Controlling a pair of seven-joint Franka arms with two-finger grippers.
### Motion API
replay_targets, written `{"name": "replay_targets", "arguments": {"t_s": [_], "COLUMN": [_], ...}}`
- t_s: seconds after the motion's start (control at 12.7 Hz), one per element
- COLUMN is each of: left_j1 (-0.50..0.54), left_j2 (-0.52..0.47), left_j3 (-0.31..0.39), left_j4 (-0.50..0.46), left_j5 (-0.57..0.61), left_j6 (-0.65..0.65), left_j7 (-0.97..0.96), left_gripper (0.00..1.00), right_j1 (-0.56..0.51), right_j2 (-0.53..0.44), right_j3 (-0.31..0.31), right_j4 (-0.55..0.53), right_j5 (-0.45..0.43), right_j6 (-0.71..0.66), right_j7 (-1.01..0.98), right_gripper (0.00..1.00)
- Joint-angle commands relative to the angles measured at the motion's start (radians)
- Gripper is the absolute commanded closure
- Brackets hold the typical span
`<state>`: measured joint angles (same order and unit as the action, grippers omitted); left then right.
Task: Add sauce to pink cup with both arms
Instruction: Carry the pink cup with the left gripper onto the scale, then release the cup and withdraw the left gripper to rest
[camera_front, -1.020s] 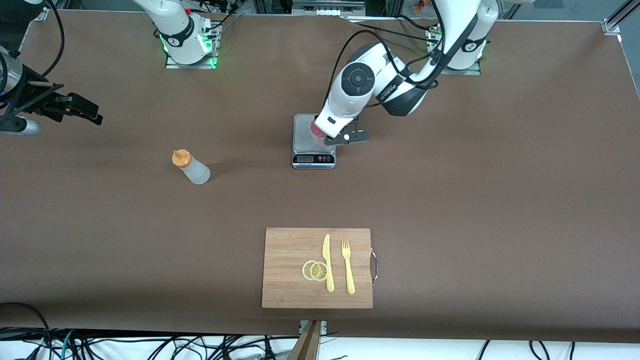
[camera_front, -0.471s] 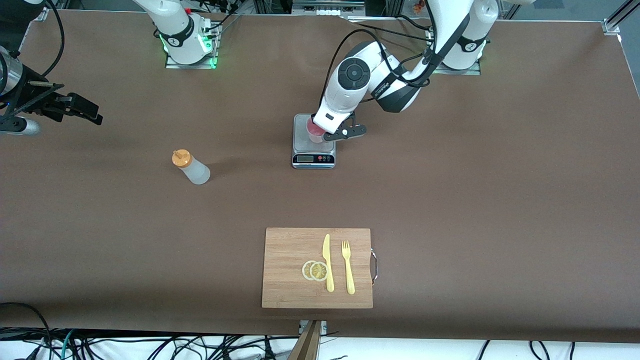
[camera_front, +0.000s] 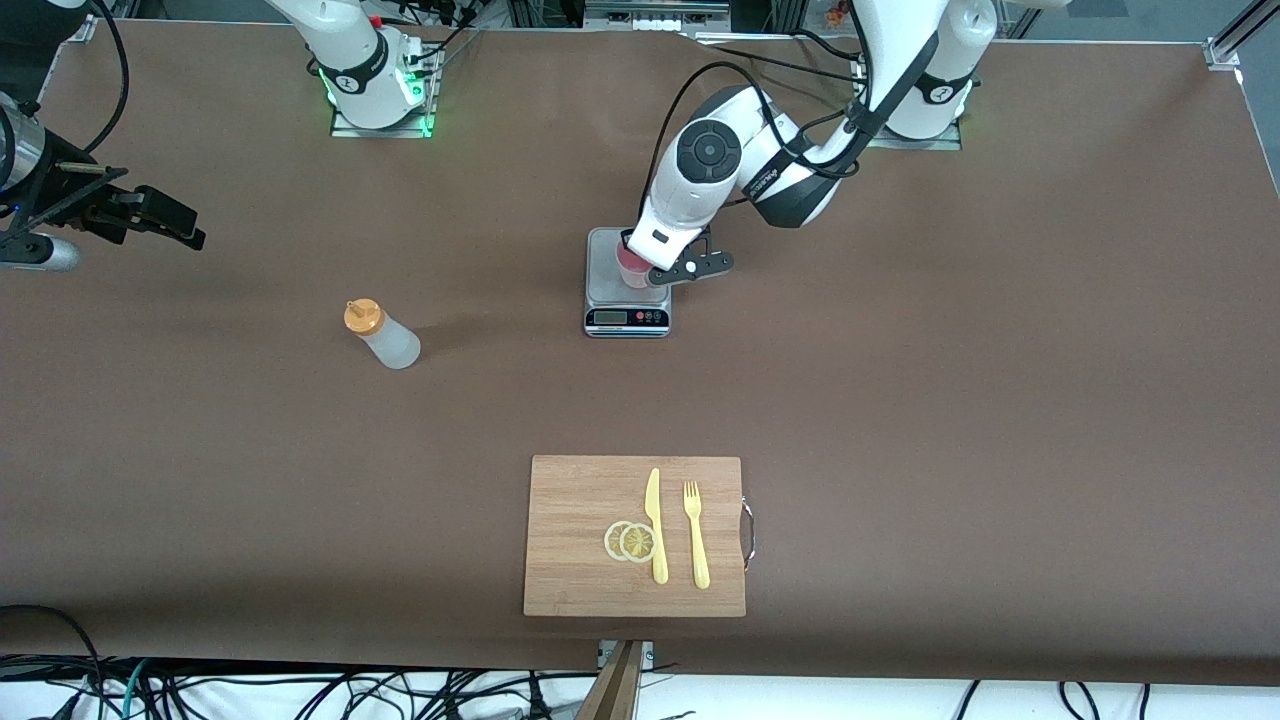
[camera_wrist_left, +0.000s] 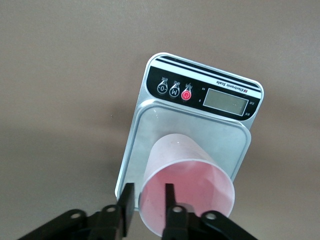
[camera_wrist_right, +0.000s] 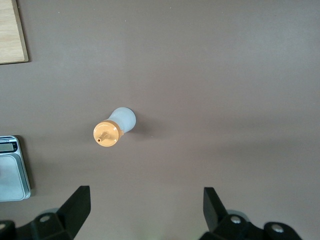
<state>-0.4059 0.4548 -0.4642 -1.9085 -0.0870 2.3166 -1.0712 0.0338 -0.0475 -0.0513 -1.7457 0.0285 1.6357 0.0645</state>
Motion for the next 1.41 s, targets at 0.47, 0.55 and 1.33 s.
{"name": "replay_targets", "arguments": {"t_s": [0.47, 0.55, 1.33], "left_j1": [0.097, 0.120, 0.334], "left_j2": [-0.053, -0.068, -0.232], "left_j3": [0.016, 0.044, 0.314], "left_j4": [0.317, 0.350, 0.465], "left_j5": [-0.005, -0.005, 0.000], "left_j6": [-0.379, -0.423, -0.697], "left_j7": [0.150, 0.216, 0.833], "left_gripper": [0.00, 0.00, 0.00], "right_j1": [0.003, 0.003, 0.001], "right_j2": [-0.002, -0.002, 0.027], "right_j3": [0.004, 0.002, 0.002], "right_j4": [0.025, 0.026, 0.005], "right_j5": [-0.001, -0.001, -0.002], "right_j6": [-0.060, -0.063, -0.074], "right_j7": [-0.003, -0.003, -0.084], "right_gripper": [0.00, 0.00, 0.00]}}
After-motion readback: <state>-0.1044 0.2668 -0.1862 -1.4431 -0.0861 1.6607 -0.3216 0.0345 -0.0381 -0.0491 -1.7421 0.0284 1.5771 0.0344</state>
